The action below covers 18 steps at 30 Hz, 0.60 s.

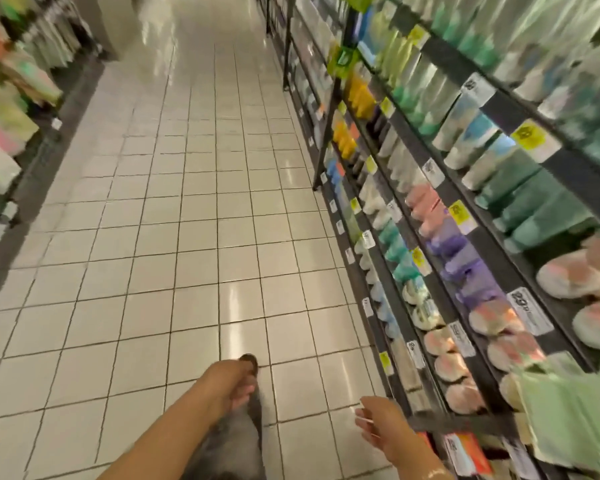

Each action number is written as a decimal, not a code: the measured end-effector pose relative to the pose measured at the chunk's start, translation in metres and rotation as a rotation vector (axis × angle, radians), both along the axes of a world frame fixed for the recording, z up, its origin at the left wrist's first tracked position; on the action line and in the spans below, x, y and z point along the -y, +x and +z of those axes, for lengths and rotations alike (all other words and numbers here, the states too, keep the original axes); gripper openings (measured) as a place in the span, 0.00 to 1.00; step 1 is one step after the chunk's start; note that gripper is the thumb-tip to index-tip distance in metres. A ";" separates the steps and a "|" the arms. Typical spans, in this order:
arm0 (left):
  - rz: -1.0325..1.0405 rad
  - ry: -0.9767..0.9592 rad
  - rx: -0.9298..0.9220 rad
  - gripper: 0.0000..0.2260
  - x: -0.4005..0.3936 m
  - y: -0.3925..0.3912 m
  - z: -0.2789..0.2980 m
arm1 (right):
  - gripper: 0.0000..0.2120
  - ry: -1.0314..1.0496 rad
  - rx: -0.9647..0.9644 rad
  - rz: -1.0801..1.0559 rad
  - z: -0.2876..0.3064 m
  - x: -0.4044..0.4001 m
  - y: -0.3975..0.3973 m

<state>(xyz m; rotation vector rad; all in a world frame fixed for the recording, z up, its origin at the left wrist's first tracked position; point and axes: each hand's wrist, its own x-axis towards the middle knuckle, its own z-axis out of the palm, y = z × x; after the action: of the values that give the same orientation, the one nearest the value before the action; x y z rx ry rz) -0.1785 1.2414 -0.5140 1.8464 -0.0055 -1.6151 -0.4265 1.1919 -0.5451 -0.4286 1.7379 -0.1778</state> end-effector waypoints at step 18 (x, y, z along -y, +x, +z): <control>-0.429 -0.154 -0.116 0.06 0.312 0.092 0.005 | 0.13 -0.342 0.049 -0.515 0.047 0.237 0.108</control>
<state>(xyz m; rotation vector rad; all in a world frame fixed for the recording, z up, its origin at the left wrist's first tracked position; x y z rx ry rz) -0.0869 0.9295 -0.5091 1.7071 -0.4915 -1.9467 -0.3187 0.9544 -0.4979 -0.2088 1.7436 -0.8559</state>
